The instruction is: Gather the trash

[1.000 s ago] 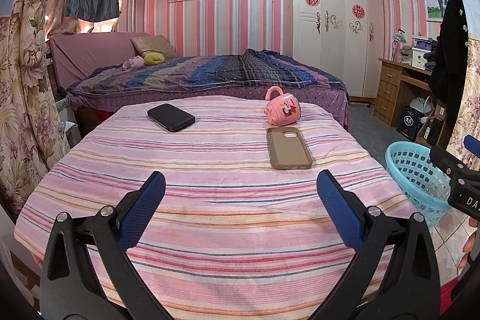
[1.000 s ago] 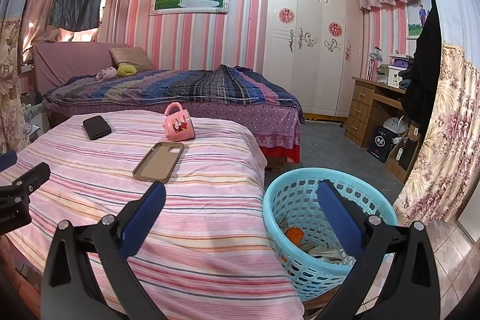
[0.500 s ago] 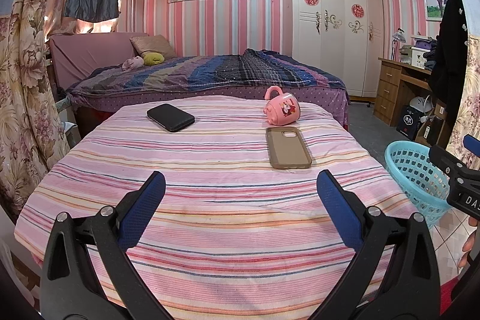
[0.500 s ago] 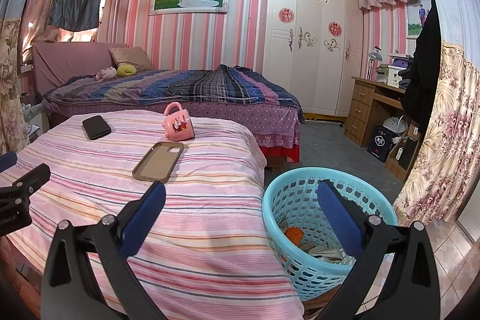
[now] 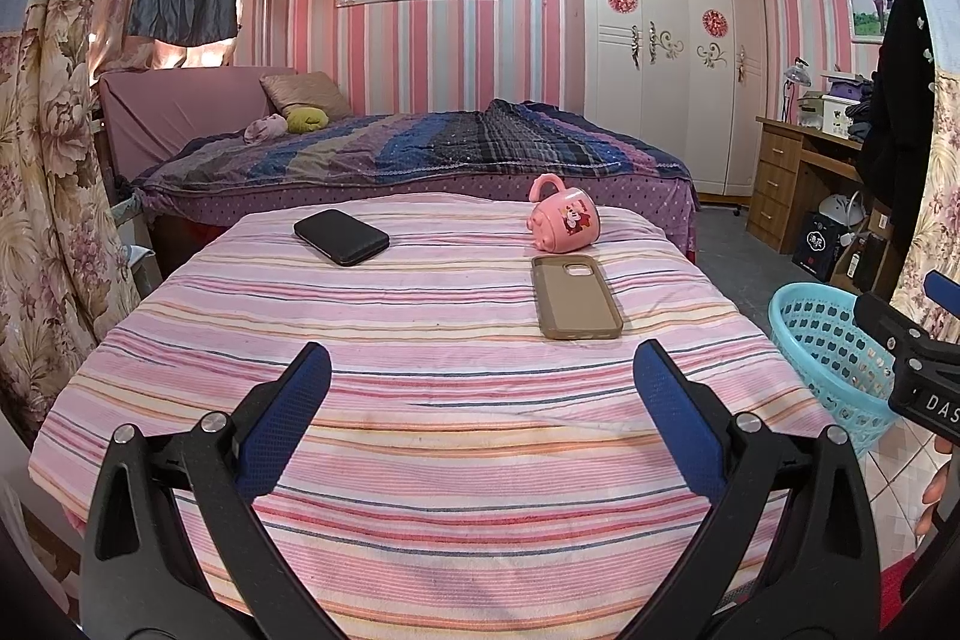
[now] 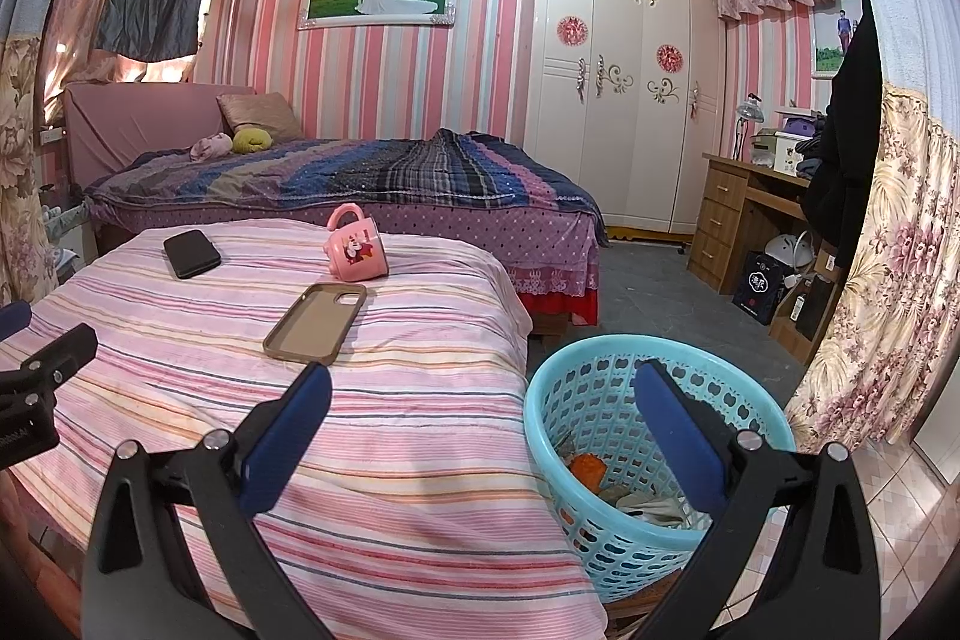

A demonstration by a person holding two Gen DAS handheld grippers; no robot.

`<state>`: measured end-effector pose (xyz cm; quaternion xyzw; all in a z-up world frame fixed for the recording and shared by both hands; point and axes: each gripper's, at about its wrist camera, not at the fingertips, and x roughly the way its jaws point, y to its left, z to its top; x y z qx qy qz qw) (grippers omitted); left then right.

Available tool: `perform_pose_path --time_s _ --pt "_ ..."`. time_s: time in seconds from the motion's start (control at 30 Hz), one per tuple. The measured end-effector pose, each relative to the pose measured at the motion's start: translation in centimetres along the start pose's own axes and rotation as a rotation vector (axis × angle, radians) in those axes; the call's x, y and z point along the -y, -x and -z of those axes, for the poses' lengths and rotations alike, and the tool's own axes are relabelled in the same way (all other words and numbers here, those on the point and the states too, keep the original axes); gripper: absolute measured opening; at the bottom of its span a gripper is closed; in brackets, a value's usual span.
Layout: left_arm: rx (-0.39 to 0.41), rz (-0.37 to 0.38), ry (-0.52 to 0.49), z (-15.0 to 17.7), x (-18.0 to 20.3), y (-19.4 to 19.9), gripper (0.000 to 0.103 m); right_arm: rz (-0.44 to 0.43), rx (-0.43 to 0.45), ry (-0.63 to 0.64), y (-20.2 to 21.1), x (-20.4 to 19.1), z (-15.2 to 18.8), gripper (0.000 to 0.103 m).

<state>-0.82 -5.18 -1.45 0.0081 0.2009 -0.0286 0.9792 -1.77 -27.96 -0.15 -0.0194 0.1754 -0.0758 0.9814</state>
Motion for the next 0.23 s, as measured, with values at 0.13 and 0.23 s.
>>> perform_pose_path --time_s 0.13,0.23 --pt "0.001 0.001 -0.005 -0.05 -0.04 0.19 0.098 0.001 0.000 0.001 -0.01 0.03 -0.01 0.099" --pt "0.000 0.004 -0.007 -0.01 -0.08 0.23 0.098 0.002 0.000 0.000 0.00 -0.02 0.09 0.099"
